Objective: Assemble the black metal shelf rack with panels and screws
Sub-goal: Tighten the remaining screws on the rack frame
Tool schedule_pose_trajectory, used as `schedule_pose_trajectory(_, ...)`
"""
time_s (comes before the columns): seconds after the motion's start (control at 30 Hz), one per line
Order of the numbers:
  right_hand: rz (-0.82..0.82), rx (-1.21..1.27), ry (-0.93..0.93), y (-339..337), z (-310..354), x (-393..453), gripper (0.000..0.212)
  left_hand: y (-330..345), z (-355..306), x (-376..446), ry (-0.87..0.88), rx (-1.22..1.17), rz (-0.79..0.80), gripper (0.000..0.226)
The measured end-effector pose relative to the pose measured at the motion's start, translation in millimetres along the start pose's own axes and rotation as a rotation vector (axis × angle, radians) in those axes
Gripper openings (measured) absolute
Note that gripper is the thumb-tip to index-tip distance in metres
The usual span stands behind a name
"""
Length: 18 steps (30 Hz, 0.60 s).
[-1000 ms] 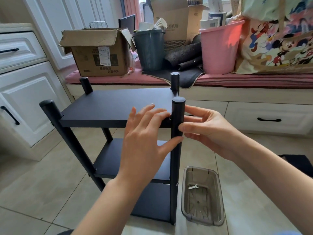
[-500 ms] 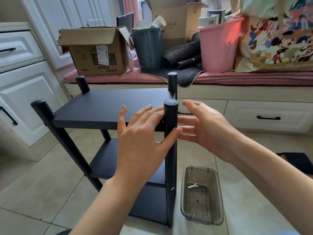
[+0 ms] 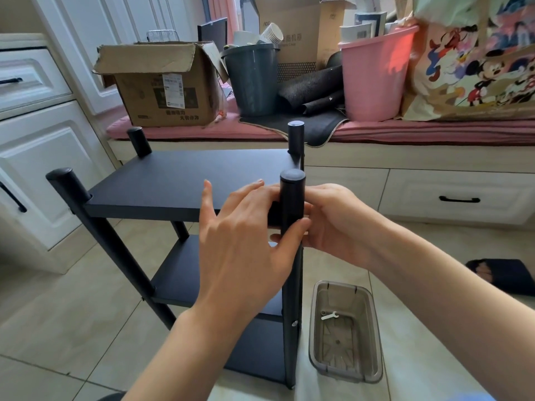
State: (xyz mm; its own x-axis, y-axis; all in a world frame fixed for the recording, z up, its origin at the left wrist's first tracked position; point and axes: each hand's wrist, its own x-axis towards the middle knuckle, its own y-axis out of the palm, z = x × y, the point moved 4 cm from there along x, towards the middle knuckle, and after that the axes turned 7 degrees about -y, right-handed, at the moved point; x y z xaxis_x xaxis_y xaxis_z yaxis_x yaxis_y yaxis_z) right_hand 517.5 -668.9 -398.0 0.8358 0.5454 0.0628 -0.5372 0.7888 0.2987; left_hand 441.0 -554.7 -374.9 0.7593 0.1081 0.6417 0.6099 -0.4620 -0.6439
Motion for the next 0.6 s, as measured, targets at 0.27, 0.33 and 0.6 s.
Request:
schedule_pose_trajectory(0.27, -0.008, -0.018, 0.016, 3, 1, -2, 0.036, 1, 4, 0, -0.024, 0.026, -0.005, 0.05)
schedule_pose_trajectory(0.33, -0.064, -0.02, 0.039, 2, 0, -2, 0.044, 1, 9, 1, -0.041, 0.0, 0.019, 0.064)
schedule_pose_trajectory(0.6, -0.11, 0.057, 0.06, 5, 1, -4, 0.041, 1, 10, 1, -0.022, 0.052, 0.075, 0.068)
